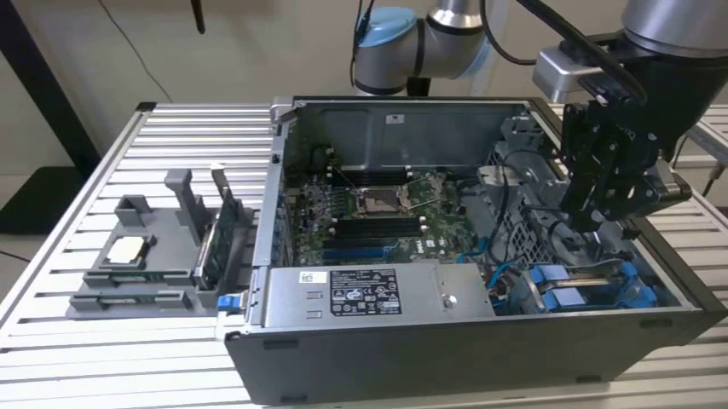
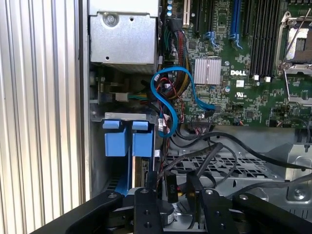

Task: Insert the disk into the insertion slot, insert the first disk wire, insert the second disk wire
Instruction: 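Insert the first disk wire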

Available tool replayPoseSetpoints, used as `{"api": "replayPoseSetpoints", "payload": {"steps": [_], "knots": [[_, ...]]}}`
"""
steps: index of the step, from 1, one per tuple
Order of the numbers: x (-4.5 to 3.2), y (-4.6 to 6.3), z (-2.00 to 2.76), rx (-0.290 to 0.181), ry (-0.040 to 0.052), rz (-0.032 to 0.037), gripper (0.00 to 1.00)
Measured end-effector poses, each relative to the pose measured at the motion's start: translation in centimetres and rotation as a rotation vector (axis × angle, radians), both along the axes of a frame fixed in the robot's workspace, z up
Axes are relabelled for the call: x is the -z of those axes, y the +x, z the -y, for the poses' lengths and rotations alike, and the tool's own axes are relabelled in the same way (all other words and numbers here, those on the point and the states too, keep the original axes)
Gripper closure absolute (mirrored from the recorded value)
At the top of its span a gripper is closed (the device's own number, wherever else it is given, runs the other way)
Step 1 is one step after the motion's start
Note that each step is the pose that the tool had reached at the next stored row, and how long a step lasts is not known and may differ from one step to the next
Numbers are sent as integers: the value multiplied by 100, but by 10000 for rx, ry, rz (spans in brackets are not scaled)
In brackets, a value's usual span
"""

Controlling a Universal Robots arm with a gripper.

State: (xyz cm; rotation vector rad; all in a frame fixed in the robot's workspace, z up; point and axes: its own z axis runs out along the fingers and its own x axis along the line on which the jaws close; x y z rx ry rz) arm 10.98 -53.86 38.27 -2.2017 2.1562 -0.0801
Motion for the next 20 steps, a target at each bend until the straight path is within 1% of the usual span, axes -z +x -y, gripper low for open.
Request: {"api": "replayPoseSetpoints", "payload": {"steps": [5,7,8,14,15,16,20], "knots": [[0,0,0,-1,0,1,62],[0,0,0,-1,0,1,64],[0,0,0,-1,1,1,72],[0,0,0,-15,1,1,72],[0,0,0,-19,1,1,74],[0,0,0,-27,1,1,80],[0,0,0,-58,0,1,81]]}}
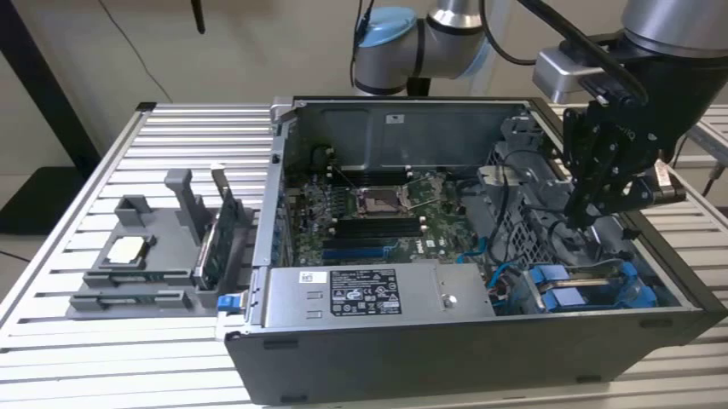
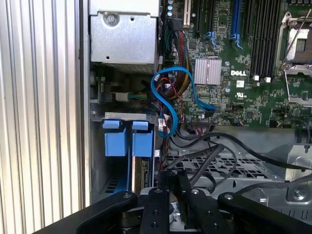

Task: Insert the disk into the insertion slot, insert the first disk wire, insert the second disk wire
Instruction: 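Insert the first disk wire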

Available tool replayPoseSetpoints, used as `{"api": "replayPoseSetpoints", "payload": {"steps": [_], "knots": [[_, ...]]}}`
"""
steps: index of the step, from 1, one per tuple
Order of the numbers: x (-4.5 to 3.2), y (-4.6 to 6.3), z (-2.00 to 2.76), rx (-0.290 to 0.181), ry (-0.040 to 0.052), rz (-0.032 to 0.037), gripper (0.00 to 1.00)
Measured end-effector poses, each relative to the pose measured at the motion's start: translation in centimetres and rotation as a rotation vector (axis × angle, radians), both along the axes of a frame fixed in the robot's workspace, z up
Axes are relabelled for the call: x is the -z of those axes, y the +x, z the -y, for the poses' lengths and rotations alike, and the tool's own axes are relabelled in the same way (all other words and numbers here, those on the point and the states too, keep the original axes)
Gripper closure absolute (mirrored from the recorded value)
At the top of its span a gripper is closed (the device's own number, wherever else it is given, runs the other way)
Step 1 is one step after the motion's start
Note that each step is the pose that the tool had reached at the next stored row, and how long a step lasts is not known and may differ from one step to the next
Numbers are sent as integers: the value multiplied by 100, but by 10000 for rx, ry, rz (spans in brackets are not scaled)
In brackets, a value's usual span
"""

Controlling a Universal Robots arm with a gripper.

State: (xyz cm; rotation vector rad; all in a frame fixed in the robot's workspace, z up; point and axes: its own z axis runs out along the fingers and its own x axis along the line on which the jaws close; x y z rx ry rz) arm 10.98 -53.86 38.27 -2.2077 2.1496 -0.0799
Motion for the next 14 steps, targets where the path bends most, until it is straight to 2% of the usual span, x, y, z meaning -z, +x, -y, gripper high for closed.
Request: {"api": "replayPoseSetpoints", "payload": {"steps": [14], "knots": [[28,10,6,-14,0,0,81]]}}
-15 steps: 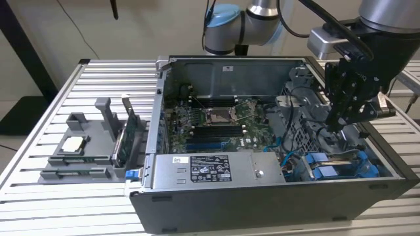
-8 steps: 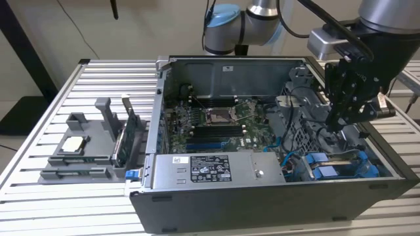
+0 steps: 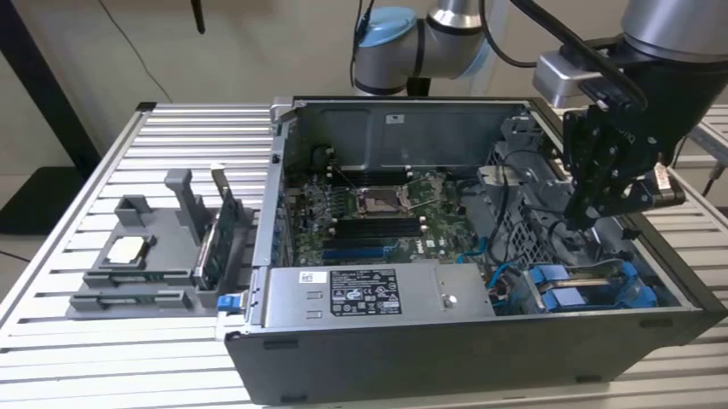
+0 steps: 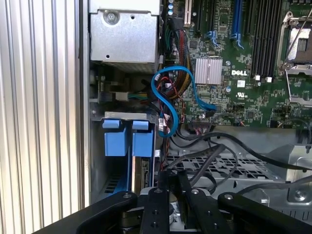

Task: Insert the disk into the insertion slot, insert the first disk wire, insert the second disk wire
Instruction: 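Insert the first disk wire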

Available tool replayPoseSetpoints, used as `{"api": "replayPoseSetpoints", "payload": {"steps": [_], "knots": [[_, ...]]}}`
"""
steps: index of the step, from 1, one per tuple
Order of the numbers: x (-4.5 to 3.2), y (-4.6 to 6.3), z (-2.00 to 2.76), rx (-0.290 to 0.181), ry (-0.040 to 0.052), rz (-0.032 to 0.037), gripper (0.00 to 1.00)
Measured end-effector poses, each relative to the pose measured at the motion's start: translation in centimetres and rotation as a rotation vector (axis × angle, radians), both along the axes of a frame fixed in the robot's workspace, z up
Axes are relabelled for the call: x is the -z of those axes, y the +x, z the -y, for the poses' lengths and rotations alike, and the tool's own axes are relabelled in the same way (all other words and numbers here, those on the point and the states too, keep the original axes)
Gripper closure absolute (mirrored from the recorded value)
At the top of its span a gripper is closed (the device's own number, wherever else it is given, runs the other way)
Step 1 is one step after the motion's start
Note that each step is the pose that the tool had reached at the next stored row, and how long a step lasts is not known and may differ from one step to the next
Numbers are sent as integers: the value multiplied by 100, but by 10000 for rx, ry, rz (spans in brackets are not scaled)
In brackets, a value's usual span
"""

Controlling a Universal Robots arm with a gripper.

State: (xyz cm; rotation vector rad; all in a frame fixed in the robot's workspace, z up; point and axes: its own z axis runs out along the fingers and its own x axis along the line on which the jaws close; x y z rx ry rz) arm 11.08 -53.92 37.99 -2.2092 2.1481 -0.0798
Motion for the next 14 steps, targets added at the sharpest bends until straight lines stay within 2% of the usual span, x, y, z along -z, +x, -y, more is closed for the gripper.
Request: {"api": "replayPoseSetpoints", "payload": {"steps": [7,14], "knots": [[29,12,18,0,2,-2,81],[74,19,63,0,-1,-4,81]]}}
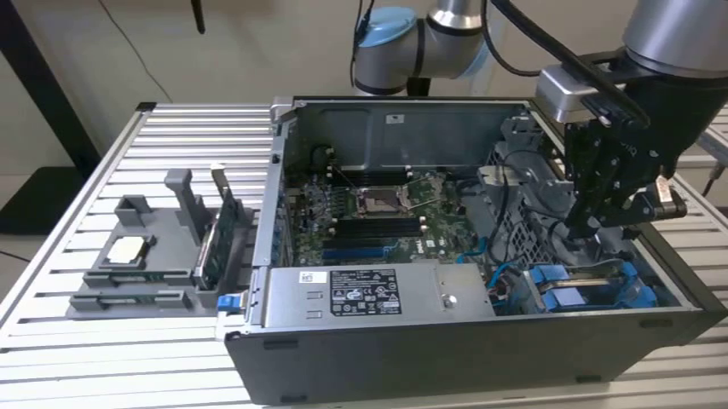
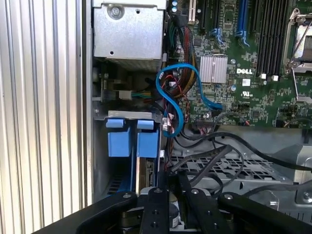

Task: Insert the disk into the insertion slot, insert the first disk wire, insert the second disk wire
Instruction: 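Insert the first disk wire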

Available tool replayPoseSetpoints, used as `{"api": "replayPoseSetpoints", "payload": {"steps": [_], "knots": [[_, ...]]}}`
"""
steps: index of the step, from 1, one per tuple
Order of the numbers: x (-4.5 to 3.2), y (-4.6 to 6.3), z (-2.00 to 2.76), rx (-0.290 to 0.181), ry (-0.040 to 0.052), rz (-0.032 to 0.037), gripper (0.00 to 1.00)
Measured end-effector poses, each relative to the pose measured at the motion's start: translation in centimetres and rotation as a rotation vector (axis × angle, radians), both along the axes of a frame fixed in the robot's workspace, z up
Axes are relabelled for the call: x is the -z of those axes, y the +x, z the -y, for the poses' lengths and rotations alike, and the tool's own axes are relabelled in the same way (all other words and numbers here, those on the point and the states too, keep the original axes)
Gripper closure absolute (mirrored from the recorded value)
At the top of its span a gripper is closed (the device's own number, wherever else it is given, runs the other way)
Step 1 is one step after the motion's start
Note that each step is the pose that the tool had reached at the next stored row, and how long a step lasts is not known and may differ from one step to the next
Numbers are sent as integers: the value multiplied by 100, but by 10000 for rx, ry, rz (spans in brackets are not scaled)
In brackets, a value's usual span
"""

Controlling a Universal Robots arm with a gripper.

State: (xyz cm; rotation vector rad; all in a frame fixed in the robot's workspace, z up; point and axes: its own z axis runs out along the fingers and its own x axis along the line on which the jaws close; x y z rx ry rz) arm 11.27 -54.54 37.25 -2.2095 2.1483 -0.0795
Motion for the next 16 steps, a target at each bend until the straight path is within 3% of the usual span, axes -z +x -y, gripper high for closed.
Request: {"api": "replayPoseSetpoints", "payload": {"steps": [11,16], "knots": [[55,6,36,-1,1,-9,81],[81,46,59,-1,1,-183,81]]}}
